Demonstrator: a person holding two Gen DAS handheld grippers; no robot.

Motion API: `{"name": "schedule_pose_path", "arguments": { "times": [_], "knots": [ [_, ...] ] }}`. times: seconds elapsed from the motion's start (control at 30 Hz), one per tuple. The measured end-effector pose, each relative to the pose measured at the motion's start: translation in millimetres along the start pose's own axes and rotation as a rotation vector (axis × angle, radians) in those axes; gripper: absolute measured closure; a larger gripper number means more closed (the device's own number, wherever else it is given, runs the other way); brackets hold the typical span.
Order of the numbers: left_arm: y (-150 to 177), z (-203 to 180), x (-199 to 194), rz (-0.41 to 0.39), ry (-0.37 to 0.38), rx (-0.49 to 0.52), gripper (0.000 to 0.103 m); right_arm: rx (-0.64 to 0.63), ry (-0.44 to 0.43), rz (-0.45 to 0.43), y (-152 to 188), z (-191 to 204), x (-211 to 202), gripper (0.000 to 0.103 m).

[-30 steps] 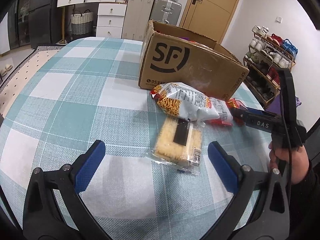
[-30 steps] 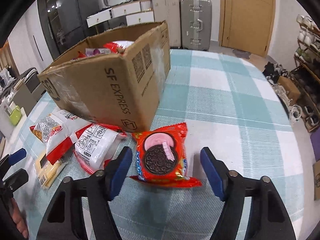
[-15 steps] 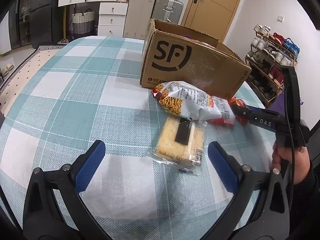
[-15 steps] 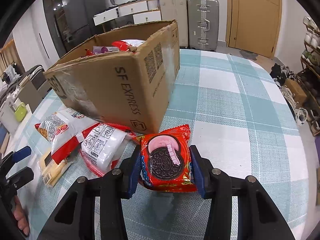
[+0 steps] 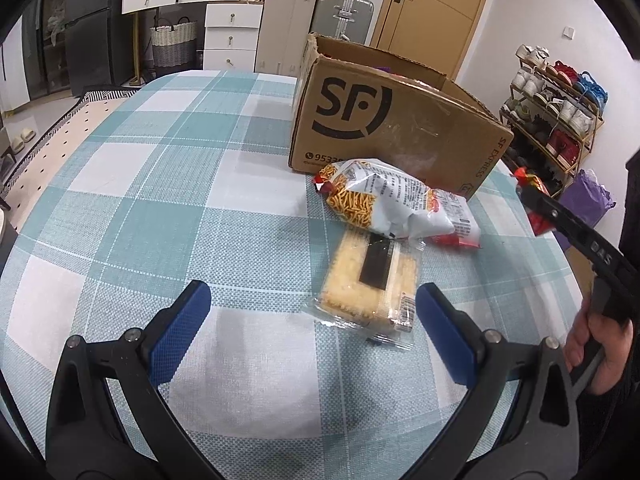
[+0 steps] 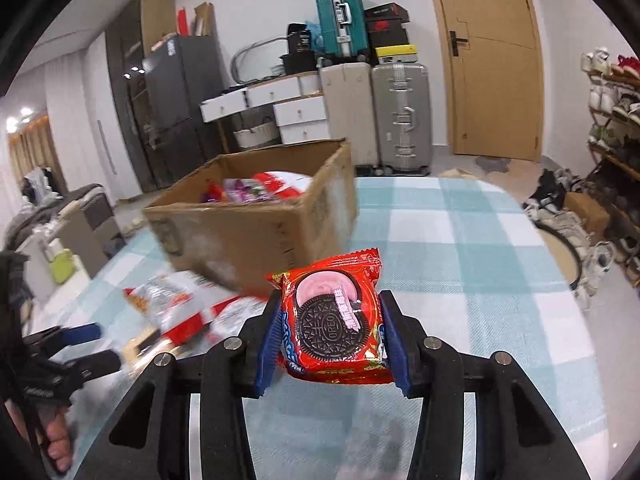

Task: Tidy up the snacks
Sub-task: 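Lift the red Oreo pack with the right gripper while the left gripper approaches the cracker pack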

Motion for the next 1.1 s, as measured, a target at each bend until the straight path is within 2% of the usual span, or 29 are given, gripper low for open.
{"name": "schedule_pose_path", "arguments": {
  "times": [0.07, 0.2, 0.47, 0.63, 0.93, 1.1],
  "knots": [
    [-2, -4, 1, 0.000, 0.036, 0.008, 0.001, -0.001, -0.020, -0.003, 6, 5, -9, 0.057],
    [-1, -6, 8, 0.035, 0.057, 0.010, 0.001, 0.015, -0.062, -0.021, 17, 12, -29, 0.057],
    [-12, -22, 28, 0.077, 0.069, 0.049, 0.001, 0.055, -0.093, -0.047, 25, 12, -50, 0.057],
    [-19, -38, 36, 0.097, 0.042, 0.122, 0.001, 0.070, -0.108, -0.035, 25, 9, -49, 0.057],
    [-20, -47, 49, 0.153, 0.004, 0.184, 0.001, 0.092, -0.114, -0.051, 23, 5, -52, 0.057],
    [-21, -50, 57, 0.180, -0.016, 0.212, 0.005, 0.083, -0.113, -0.054, 24, 7, -53, 0.057]
  ]
}}
Point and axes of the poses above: each gripper's, at about its wrist camera, not at the fingertips, and x roughly the way its jaws point, z to its left, y to its underside, the point moved 7 cm from there along x, roughly the way its jaws point, and after that the axes turned 12 degrees about x, right-handed, at the moved point
